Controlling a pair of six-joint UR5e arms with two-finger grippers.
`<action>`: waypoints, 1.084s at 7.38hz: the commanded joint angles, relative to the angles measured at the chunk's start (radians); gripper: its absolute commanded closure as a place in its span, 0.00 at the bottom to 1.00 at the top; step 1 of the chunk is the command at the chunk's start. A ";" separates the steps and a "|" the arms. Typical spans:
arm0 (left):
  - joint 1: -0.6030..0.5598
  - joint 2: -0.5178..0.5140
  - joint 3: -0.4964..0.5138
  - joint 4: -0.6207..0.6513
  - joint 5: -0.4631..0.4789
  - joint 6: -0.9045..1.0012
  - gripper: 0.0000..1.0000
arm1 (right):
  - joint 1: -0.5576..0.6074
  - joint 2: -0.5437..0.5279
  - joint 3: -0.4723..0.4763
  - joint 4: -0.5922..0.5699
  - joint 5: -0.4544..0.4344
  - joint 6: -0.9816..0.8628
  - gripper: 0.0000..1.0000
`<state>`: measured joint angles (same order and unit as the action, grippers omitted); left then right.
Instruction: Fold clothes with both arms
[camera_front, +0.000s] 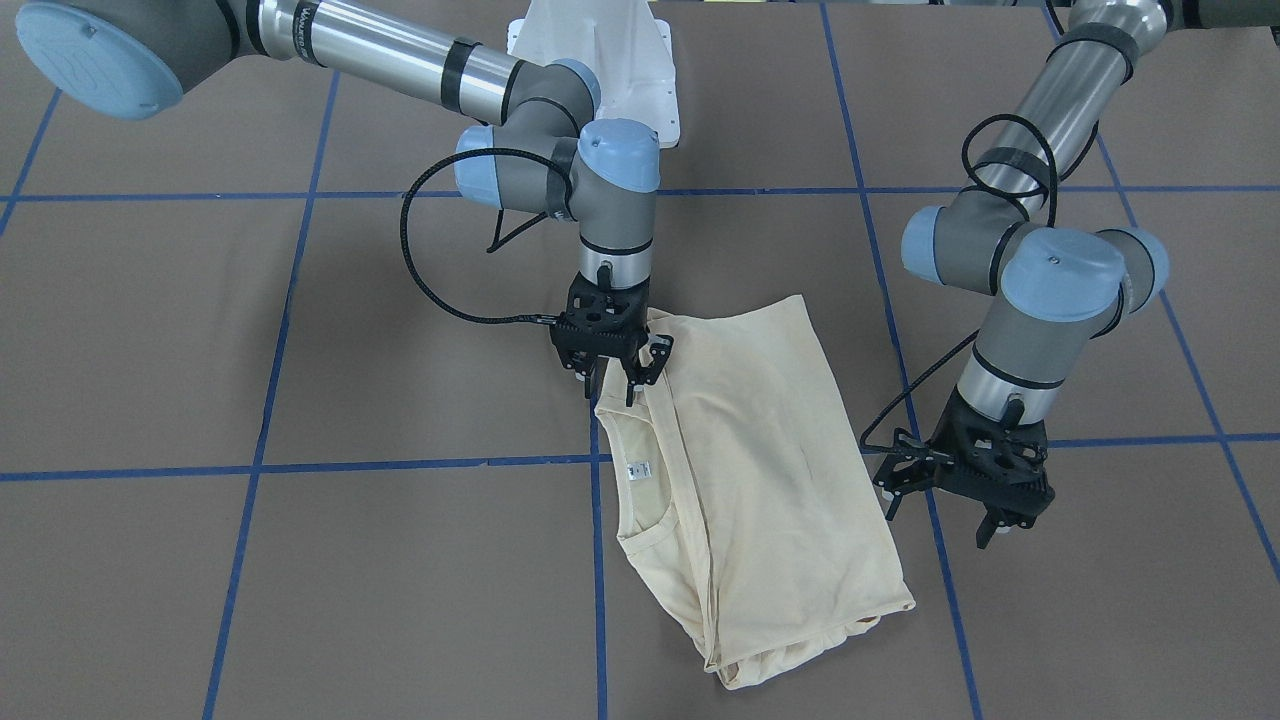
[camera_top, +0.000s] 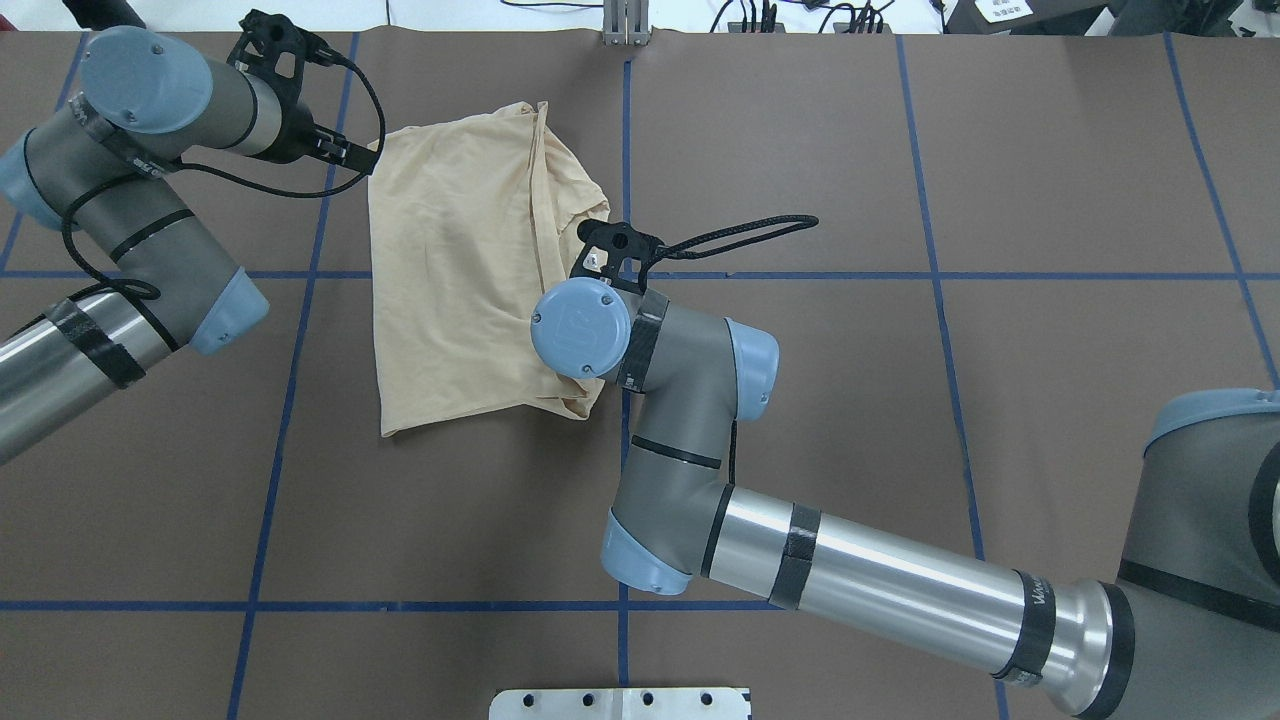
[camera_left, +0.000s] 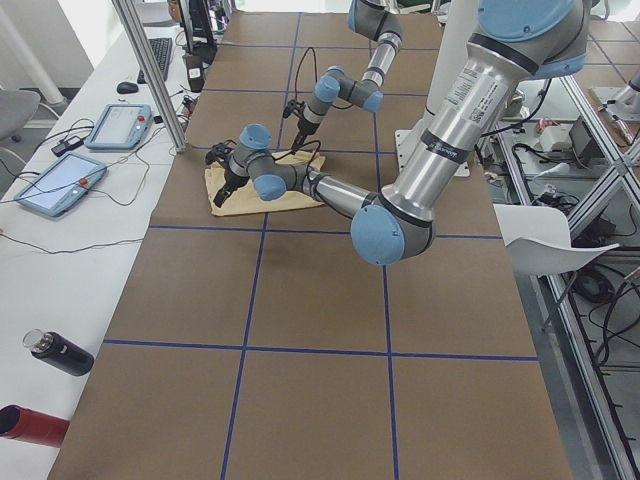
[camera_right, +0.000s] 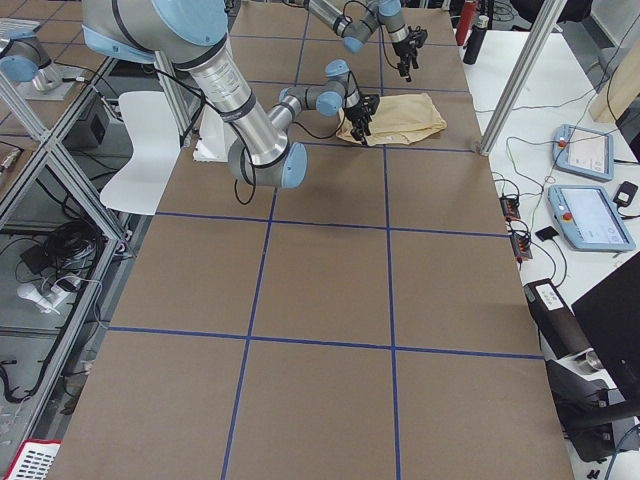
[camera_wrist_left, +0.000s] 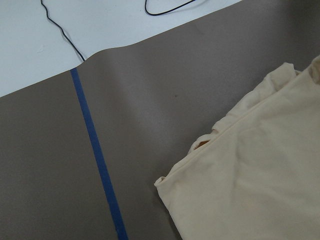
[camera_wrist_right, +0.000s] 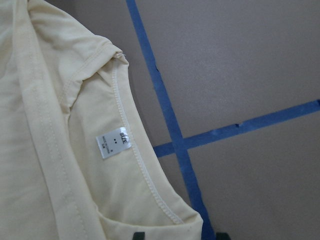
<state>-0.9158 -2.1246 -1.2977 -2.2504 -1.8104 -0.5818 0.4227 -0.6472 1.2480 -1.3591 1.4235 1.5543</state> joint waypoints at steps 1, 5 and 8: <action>0.000 0.006 0.000 -0.001 0.000 -0.001 0.00 | -0.002 0.000 -0.001 0.000 -0.006 -0.011 0.47; 0.000 0.017 -0.002 -0.005 0.000 0.000 0.00 | -0.005 0.000 -0.008 0.000 -0.021 -0.013 0.50; 0.000 0.022 -0.006 -0.005 0.000 0.000 0.00 | -0.005 0.001 -0.009 0.001 -0.025 -0.007 0.67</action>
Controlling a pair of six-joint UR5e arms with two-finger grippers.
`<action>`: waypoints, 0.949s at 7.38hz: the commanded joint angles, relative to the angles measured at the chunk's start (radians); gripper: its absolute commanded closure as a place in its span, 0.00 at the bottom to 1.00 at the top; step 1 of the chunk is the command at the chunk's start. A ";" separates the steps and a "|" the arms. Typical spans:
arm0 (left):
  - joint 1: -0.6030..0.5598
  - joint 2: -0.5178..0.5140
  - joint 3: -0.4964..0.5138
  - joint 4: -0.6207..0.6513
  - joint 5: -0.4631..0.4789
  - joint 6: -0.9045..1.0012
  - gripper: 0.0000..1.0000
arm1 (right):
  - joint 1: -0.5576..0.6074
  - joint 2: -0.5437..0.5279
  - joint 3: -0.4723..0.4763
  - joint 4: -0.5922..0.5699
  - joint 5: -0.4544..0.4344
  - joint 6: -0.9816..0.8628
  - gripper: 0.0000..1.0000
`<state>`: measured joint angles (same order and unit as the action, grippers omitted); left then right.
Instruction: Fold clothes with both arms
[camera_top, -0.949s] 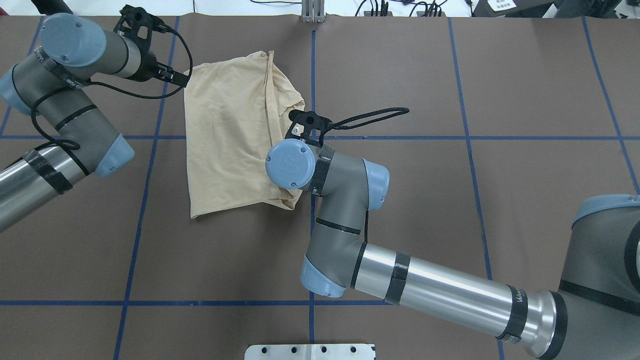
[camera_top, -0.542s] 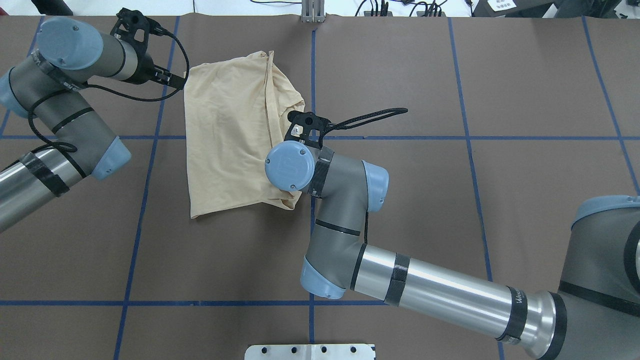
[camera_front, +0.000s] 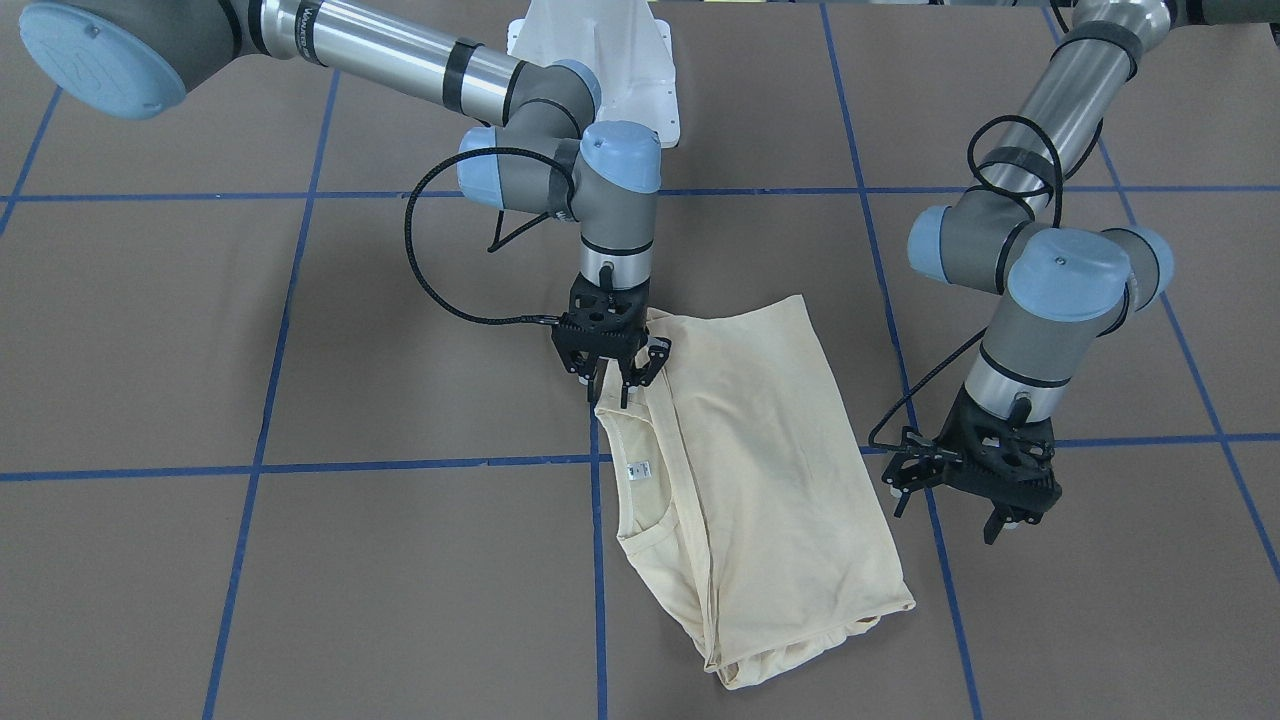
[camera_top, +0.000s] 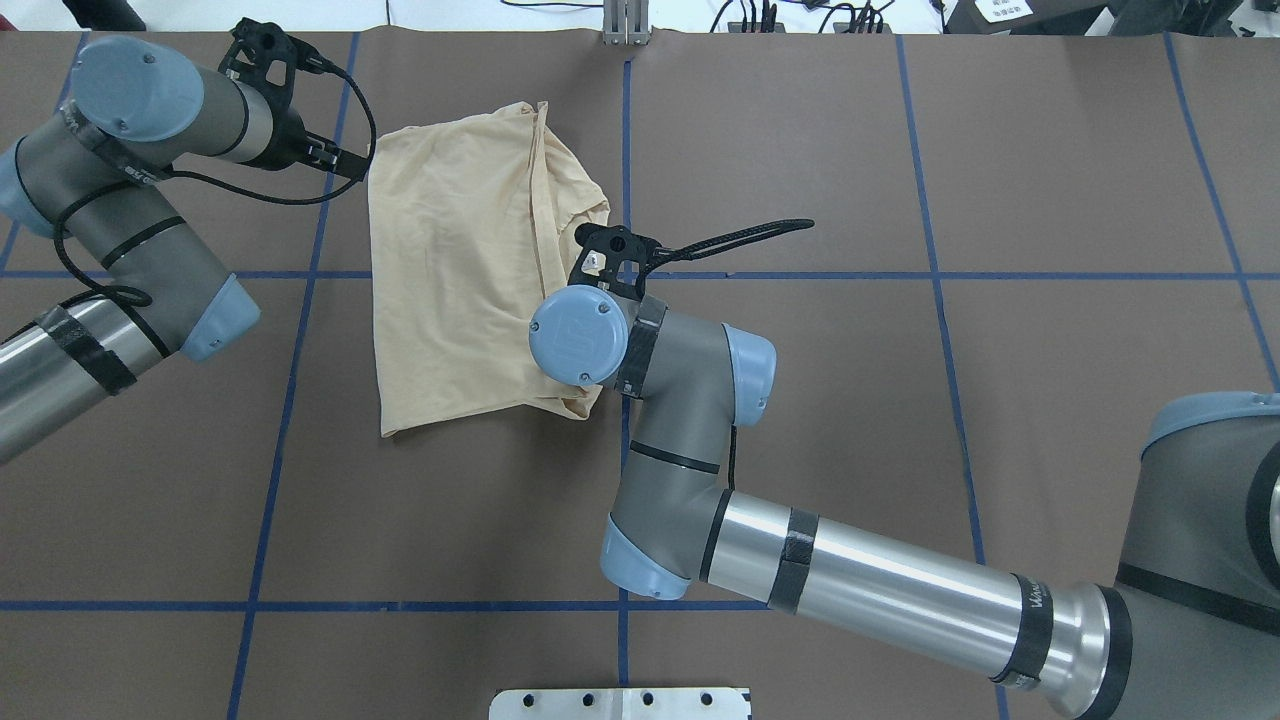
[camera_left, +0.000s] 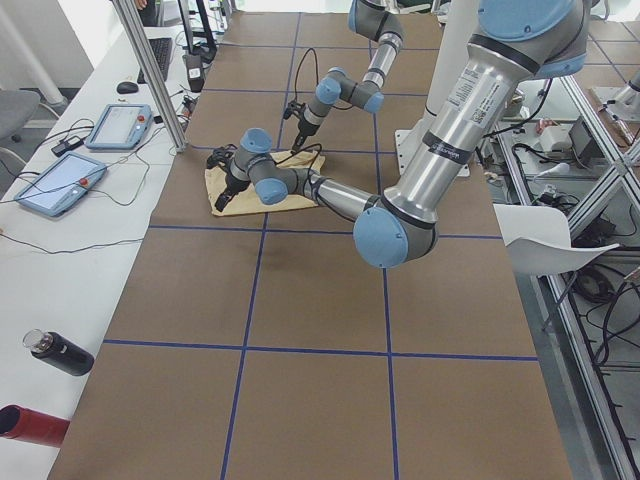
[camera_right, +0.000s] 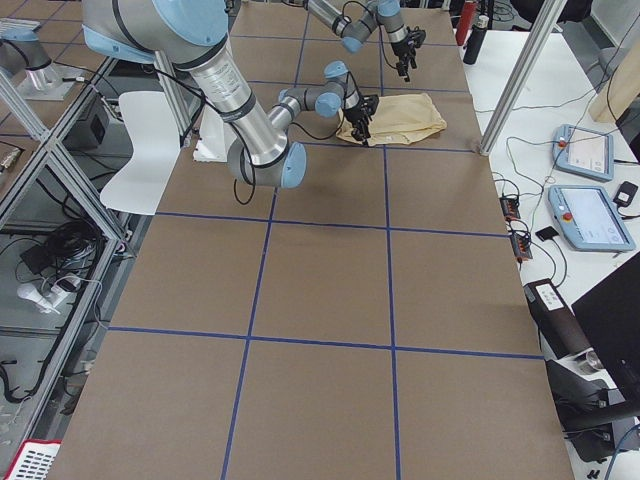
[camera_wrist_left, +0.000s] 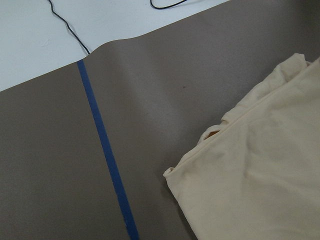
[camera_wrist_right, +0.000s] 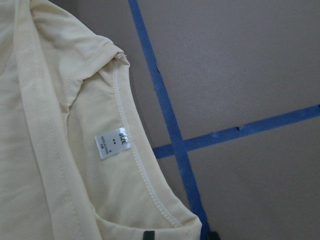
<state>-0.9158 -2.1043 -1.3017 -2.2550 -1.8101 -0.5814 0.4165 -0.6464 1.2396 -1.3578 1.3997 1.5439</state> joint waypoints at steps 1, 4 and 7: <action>0.000 0.003 -0.002 0.000 0.000 0.000 0.00 | -0.001 0.001 -0.002 0.000 -0.001 0.004 0.68; 0.000 0.003 -0.002 0.000 0.000 0.000 0.00 | -0.001 0.001 -0.008 0.000 -0.001 0.002 0.71; 0.000 0.001 -0.002 0.000 0.000 -0.002 0.00 | 0.001 0.001 -0.006 0.000 0.001 0.001 1.00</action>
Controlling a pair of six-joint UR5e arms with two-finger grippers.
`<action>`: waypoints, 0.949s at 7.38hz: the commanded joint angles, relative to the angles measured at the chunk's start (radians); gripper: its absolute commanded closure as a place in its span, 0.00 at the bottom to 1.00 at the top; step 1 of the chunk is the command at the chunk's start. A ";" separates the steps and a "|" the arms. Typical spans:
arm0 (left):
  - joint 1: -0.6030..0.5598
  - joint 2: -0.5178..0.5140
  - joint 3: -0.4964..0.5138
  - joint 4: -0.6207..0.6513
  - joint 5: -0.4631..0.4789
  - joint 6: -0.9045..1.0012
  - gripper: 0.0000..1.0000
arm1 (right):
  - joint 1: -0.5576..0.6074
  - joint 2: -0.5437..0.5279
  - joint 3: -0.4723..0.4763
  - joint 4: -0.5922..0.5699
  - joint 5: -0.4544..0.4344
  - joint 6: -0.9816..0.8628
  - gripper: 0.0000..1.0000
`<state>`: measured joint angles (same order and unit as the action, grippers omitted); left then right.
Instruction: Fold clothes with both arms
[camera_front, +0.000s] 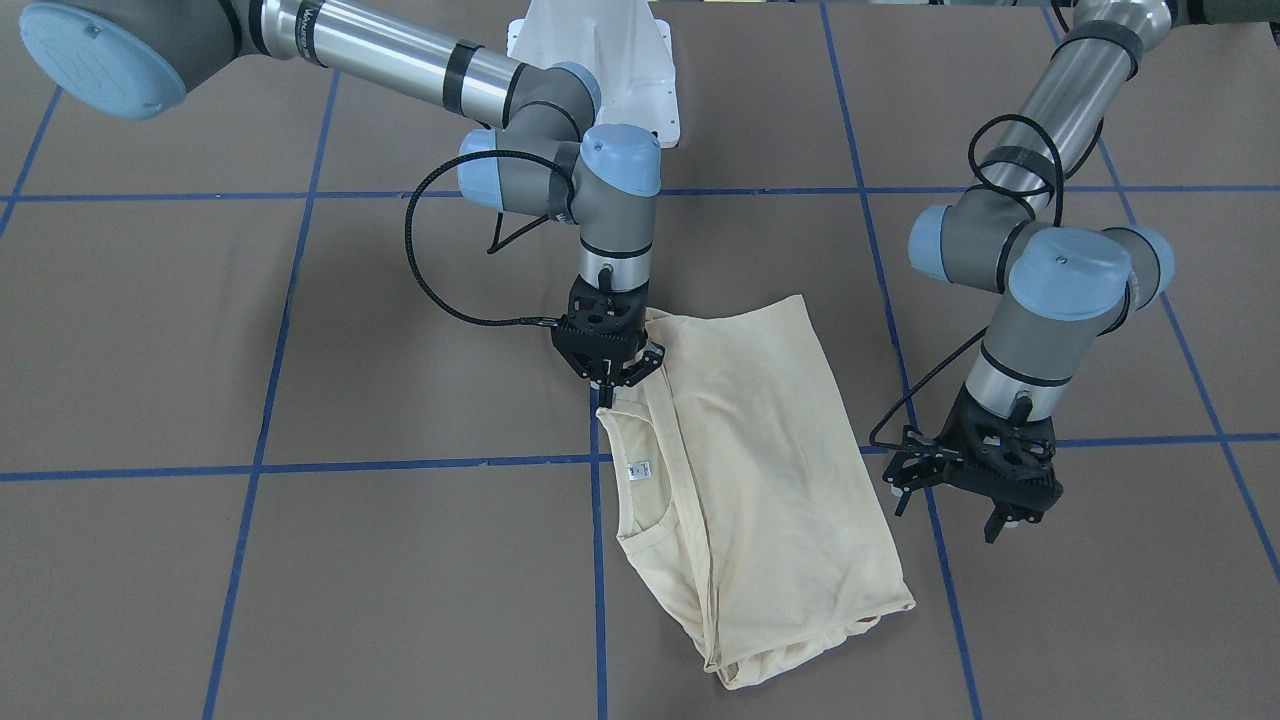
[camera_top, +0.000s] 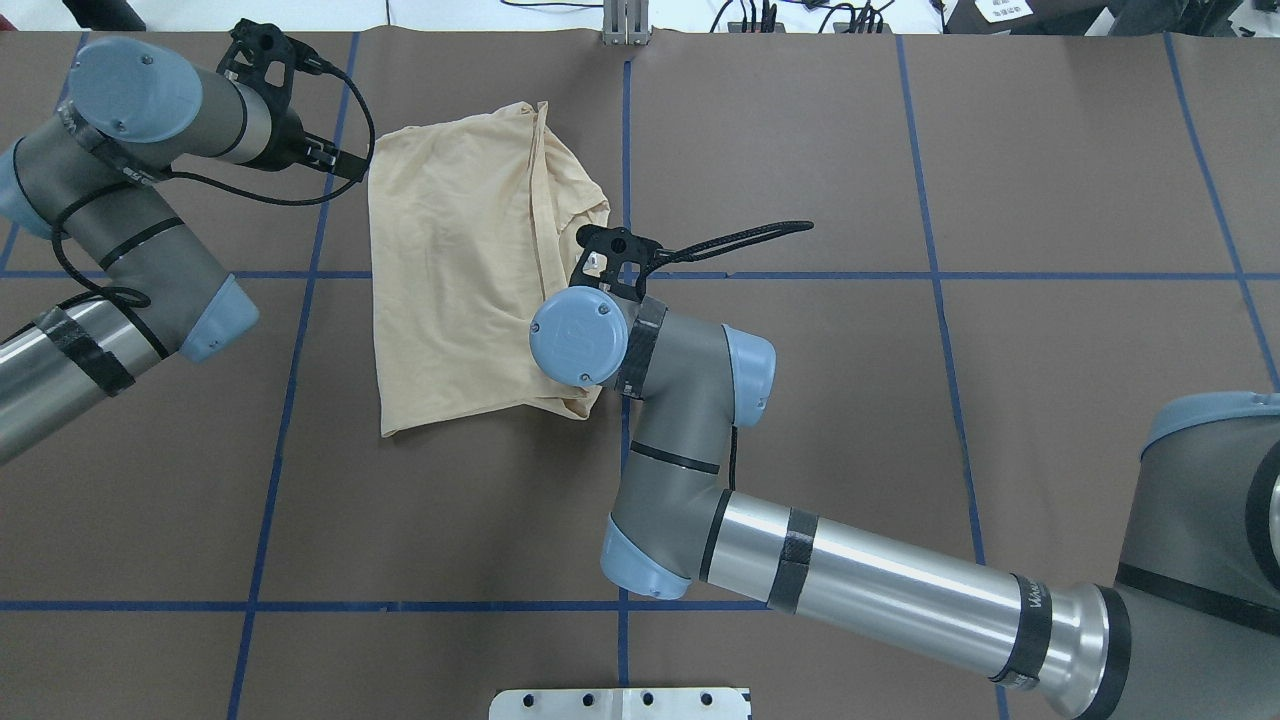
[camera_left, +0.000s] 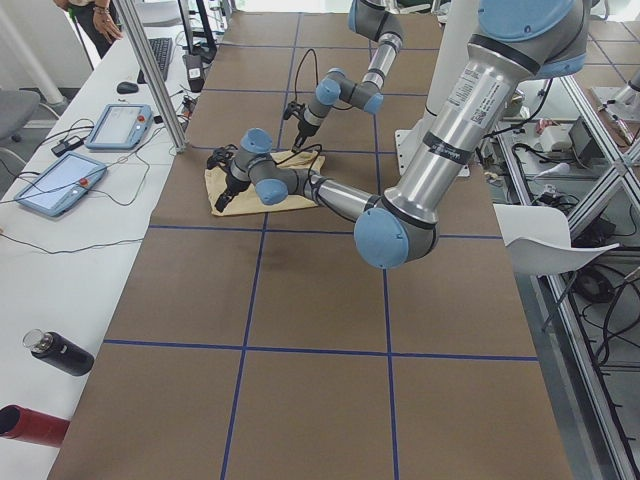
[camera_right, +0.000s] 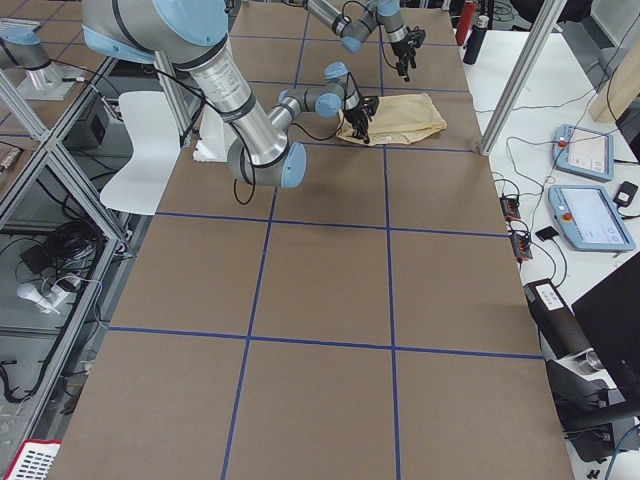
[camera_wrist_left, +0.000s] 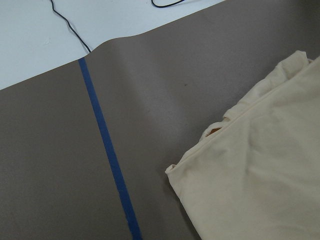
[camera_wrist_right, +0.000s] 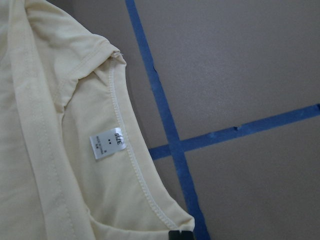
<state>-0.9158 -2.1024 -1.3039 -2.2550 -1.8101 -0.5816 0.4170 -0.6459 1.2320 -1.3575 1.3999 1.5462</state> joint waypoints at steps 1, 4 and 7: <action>0.000 -0.001 -0.003 0.000 0.000 -0.001 0.00 | 0.002 -0.003 0.009 -0.002 0.004 -0.001 1.00; 0.000 0.001 -0.014 0.000 0.000 -0.003 0.00 | 0.003 -0.177 0.229 -0.009 0.016 -0.001 1.00; 0.000 -0.001 -0.014 0.000 0.000 -0.003 0.00 | -0.091 -0.423 0.622 -0.177 -0.005 0.024 1.00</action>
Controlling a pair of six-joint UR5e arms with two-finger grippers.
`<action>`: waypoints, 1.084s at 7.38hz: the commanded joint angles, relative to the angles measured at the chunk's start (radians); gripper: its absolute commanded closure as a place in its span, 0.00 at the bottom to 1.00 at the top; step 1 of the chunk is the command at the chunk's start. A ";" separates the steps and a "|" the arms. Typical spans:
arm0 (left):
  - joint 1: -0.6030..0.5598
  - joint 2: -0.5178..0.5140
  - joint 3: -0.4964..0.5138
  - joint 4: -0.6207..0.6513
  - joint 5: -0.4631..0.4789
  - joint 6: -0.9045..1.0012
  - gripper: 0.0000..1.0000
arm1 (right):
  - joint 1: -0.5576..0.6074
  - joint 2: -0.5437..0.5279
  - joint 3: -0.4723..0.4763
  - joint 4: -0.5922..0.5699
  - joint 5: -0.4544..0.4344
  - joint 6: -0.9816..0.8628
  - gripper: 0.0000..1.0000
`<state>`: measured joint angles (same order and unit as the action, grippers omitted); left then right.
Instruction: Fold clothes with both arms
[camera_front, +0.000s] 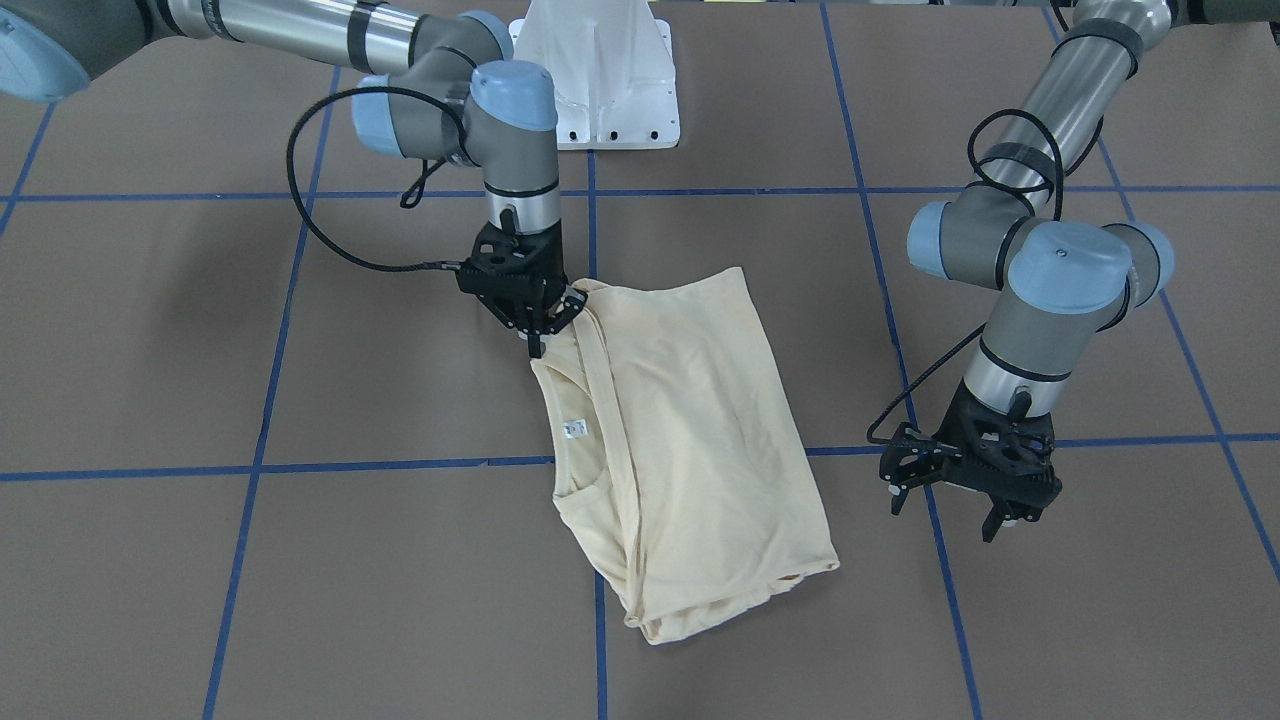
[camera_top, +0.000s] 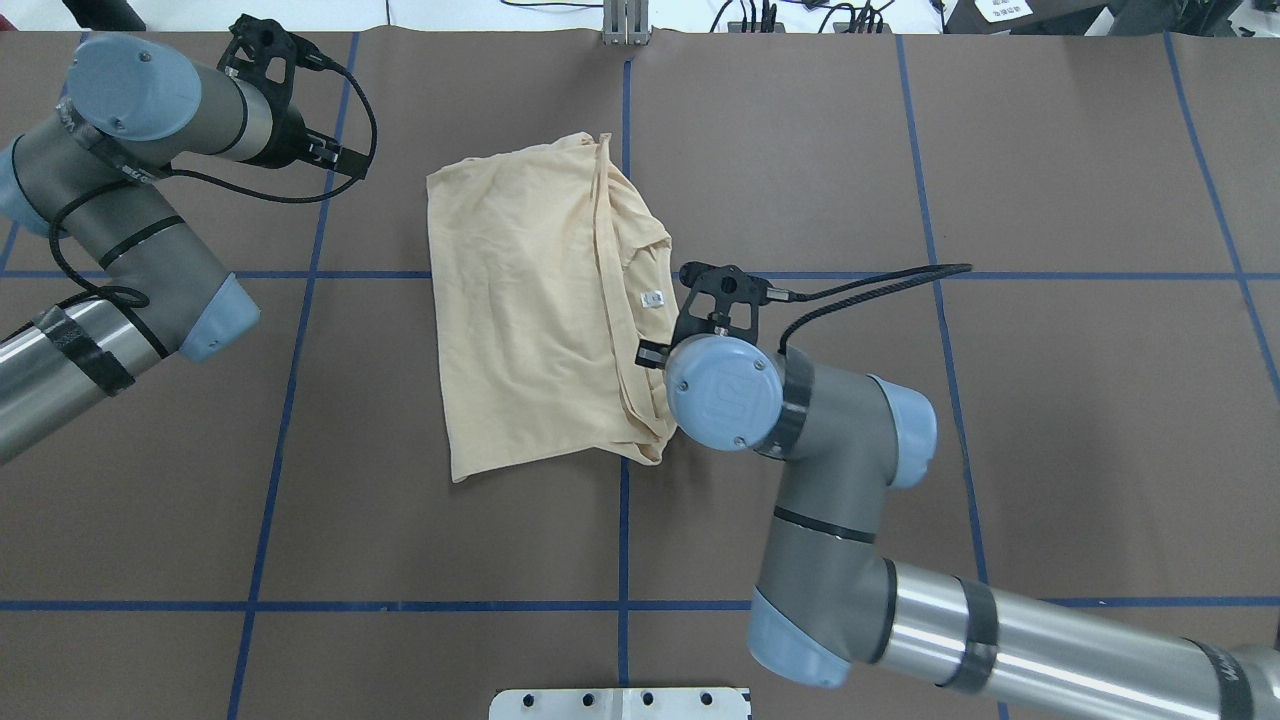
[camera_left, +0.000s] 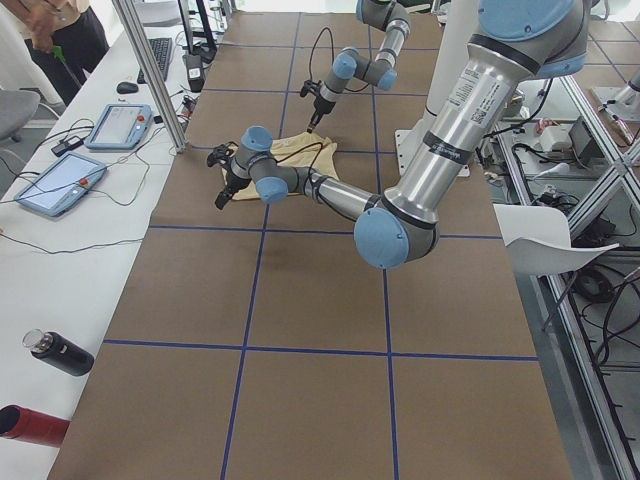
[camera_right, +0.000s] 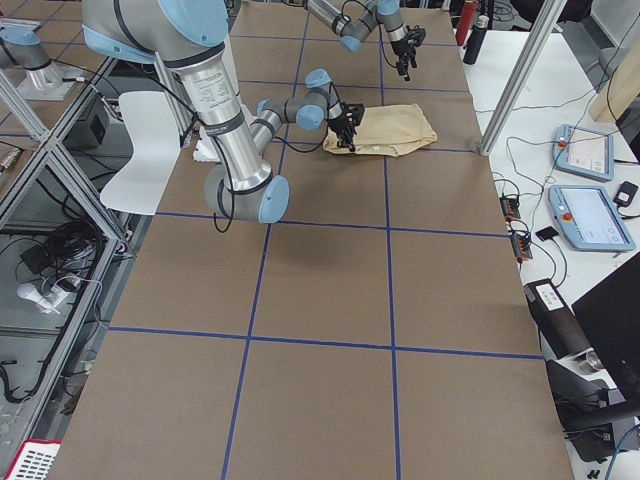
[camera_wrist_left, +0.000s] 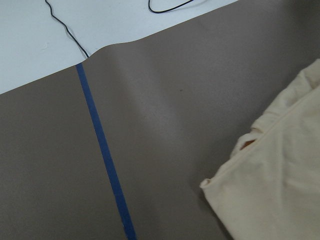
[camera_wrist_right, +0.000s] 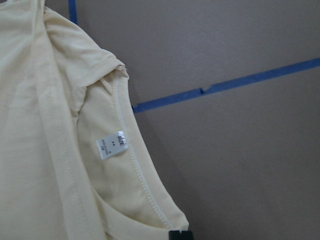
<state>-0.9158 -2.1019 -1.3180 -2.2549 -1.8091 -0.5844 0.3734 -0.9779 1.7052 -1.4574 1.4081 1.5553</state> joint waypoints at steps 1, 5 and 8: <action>0.000 -0.001 0.000 0.000 -0.001 0.000 0.00 | -0.092 -0.132 0.183 -0.080 -0.076 0.052 1.00; 0.001 -0.001 0.000 0.001 -0.001 0.000 0.00 | -0.039 -0.069 0.154 -0.086 -0.070 -0.048 0.00; 0.002 -0.001 0.000 0.001 -0.001 0.000 0.00 | 0.122 0.230 -0.243 -0.080 0.043 -0.134 0.00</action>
<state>-0.9144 -2.1031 -1.3178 -2.2535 -1.8101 -0.5844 0.4297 -0.8878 1.6608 -1.5414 1.4175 1.4715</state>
